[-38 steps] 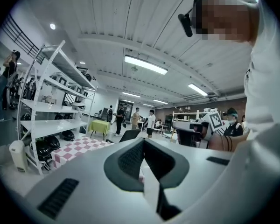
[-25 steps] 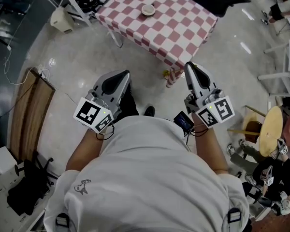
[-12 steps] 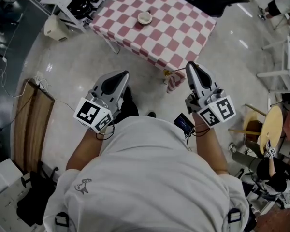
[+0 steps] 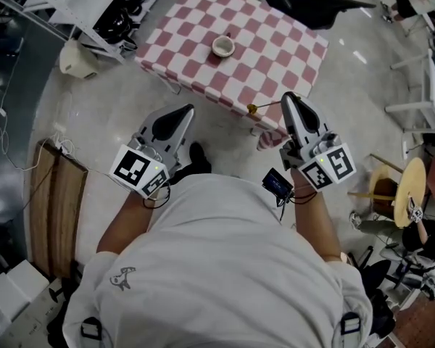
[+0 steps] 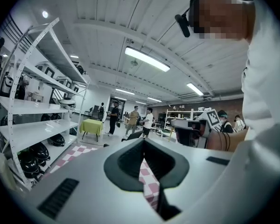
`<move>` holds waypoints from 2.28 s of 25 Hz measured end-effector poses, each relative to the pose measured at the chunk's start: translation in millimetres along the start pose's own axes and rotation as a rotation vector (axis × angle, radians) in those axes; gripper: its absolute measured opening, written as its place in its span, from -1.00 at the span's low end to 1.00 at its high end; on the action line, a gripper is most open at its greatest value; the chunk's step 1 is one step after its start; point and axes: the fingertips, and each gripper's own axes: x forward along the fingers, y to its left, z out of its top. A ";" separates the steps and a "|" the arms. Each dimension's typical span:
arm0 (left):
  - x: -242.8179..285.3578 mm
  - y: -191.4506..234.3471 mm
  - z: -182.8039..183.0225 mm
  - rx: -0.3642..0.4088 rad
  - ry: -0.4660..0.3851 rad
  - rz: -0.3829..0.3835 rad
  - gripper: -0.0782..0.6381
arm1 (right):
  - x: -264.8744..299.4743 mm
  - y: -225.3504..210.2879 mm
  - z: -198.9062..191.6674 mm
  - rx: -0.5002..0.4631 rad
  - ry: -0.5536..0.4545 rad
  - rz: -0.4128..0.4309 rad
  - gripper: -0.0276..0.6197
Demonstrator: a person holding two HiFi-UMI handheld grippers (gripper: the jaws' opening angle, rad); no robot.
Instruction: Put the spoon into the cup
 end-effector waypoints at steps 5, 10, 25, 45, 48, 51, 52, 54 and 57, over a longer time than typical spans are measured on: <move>3.4 44.0 13.0 0.005 0.000 -0.047 -0.74 | 47.3 1.1 2.3 -0.031 0.008 -0.029 -0.82; -9.1 83.7 22.1 0.013 -0.027 -0.048 -0.74 | 84.3 5.3 -5.1 -0.038 0.018 -0.052 -0.82; -21.5 125.5 25.9 0.016 -0.043 -0.033 -0.74 | 125.3 10.7 -6.3 -0.059 0.038 -0.069 -0.82; 59.7 150.2 21.2 -0.030 0.010 -0.028 -0.74 | 160.8 -64.8 -8.9 -0.009 0.061 -0.036 -0.82; 78.8 158.2 17.3 -0.008 0.032 -0.014 -0.74 | 171.3 -83.2 -9.2 0.006 0.071 -0.032 -0.82; 98.9 167.1 15.8 0.005 0.045 -0.002 -0.74 | 184.6 -102.0 -12.7 0.010 0.089 -0.032 -0.82; 105.9 170.2 14.5 0.000 0.049 0.000 -0.74 | 188.8 -108.0 -14.5 0.011 0.095 -0.033 -0.82; 119.4 175.6 10.1 -0.016 0.059 0.003 -0.74 | 196.4 -118.8 -18.6 0.021 0.104 -0.027 -0.82; 136.3 183.1 1.8 -0.030 0.079 0.006 -0.74 | 206.0 -135.2 -26.5 0.025 0.119 -0.023 -0.82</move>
